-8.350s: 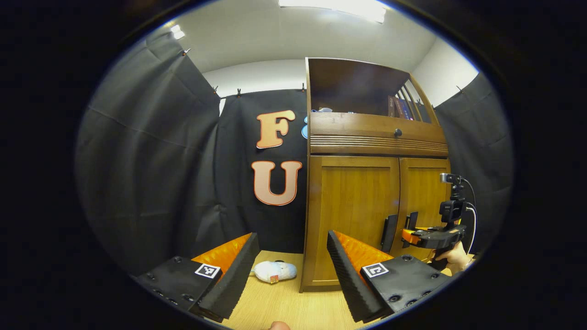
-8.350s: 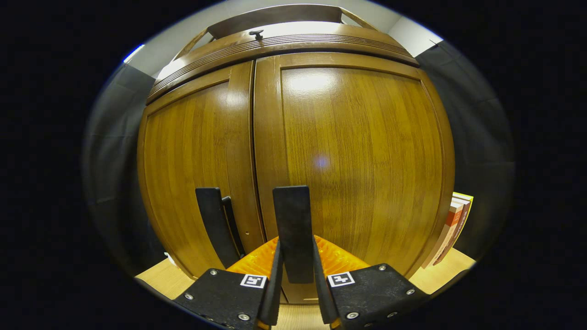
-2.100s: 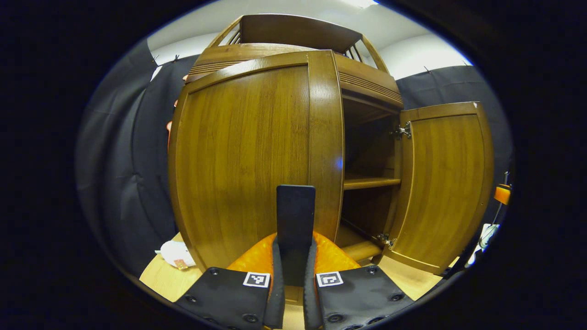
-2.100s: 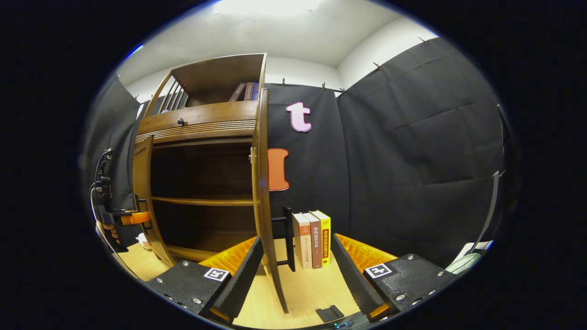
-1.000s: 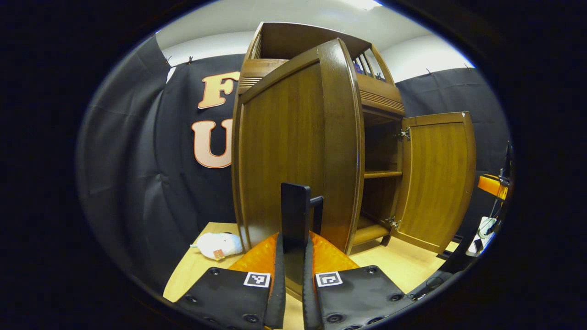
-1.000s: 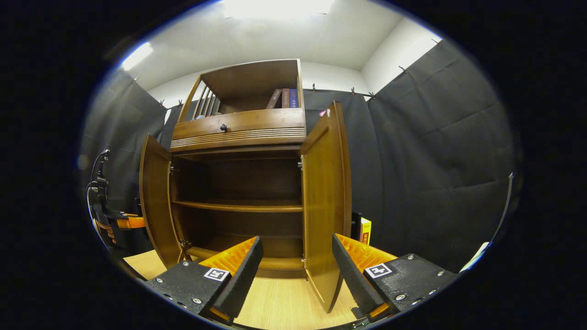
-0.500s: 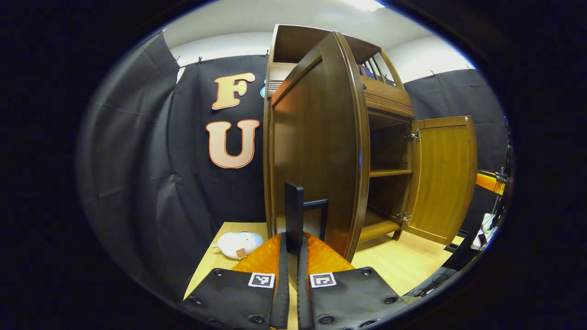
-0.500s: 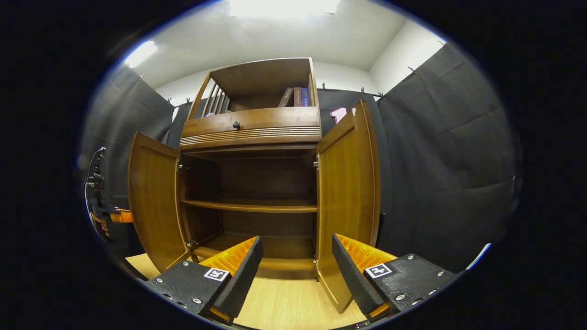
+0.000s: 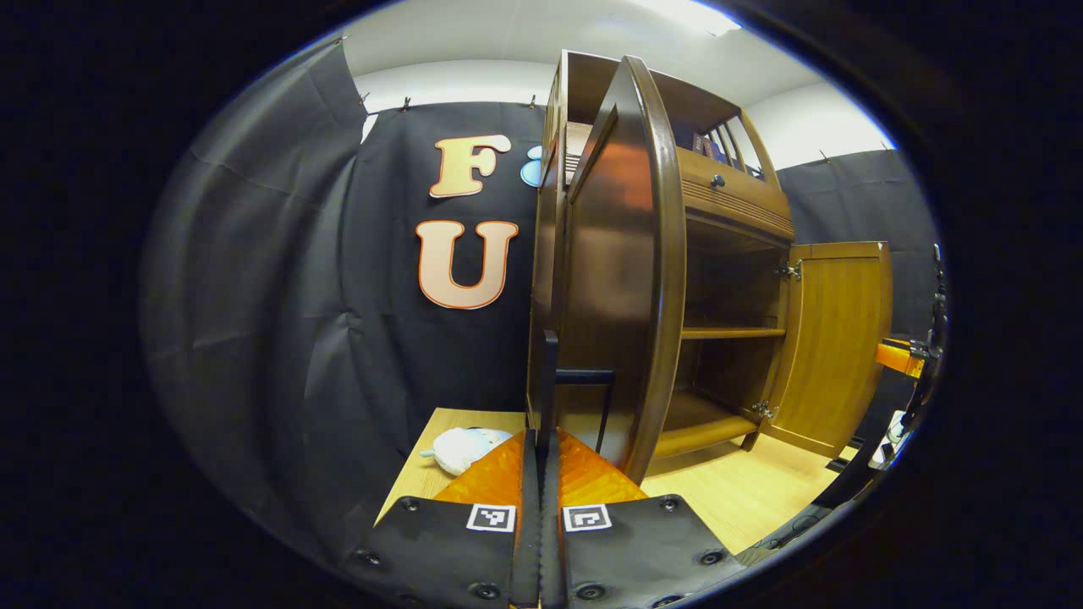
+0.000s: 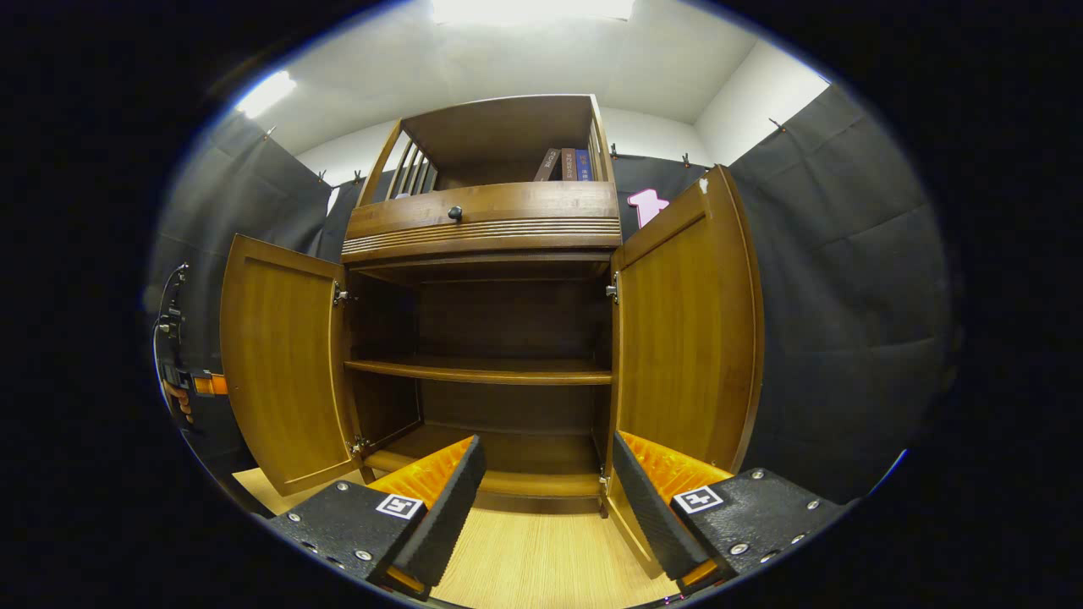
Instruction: Open the right door of the double-door shoe cabinet with the right hand, and open the left door with the left hand.
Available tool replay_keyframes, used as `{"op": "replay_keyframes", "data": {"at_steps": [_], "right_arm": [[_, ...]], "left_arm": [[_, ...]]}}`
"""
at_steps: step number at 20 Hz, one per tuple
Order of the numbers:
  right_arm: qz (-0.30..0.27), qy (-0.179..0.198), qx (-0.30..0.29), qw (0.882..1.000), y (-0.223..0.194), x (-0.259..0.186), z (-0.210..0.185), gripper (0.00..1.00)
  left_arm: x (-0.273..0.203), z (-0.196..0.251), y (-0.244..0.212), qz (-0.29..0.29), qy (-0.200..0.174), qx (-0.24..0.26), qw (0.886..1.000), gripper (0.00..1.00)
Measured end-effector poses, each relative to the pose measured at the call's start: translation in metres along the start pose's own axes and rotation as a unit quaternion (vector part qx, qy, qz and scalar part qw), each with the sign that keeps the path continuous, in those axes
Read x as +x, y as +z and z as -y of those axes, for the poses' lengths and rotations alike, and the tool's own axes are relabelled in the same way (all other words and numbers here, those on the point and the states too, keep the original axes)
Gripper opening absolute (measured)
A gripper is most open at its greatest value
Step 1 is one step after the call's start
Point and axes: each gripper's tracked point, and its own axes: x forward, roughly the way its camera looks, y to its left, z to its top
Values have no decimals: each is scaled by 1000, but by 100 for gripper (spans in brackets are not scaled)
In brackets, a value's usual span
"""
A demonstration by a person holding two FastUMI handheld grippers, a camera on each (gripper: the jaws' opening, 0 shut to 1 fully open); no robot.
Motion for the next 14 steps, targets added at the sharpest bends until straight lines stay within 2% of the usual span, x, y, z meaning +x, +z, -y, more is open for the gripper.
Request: {"op": "replay_keyframes", "data": {"at_steps": [1,7,14], "right_arm": [[0,2,-1,1000,0,2,-3,98],[-3,12,-1,1000,1,8,-20,98],[-8,25,-3,1000,1,12,-31,98]], "left_arm": [[0,-2,1,-1,-2,7,1000,10],[-1,-4,1,0,-23,11,1000,5],[-21,-4,4,8,-26,4,1000,7]]}}
